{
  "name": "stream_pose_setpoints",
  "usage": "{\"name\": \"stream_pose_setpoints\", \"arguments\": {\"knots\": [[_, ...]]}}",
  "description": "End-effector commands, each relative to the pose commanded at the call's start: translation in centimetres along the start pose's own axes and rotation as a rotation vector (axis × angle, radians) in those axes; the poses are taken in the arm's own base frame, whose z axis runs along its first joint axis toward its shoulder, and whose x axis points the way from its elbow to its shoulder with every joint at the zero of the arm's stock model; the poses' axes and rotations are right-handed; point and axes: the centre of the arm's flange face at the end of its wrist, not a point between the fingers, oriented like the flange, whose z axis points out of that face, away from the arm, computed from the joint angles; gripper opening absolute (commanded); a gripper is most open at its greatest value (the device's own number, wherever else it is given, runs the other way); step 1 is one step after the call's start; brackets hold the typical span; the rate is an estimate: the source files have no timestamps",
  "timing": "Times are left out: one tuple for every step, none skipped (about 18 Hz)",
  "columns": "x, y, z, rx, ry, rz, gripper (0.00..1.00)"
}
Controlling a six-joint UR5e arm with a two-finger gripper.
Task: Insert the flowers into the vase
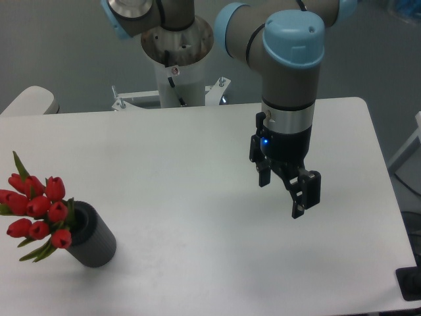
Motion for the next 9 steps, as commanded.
{"name": "stream_pose_setpoints", "arguments": {"knots": [[0.0,-0.1,0.1,0.001,0.000,0.001,1.00],[0.0,-0.1,0.2,-0.002,0.002,0.003,1.00],[0.1,-0.3,0.3,-0.009,0.004,0.007,1.00],[0.2,-0.7,0.5,-0.027,0.006,0.015,1.00],[0.3,-1.0,0.5,-0.042,0.008,0.023,1.00],[0.4,-1.3,0.5,-0.046,0.009,0.029,1.00],[0.4,-1.3,0.5,-0.048,0.008,0.032,1.00],[0.4,-1.3,0.6,-0.048,0.009,0.034,1.00],[0.4,-1.3,0.6,-0.048,0.009,0.034,1.00]]}}
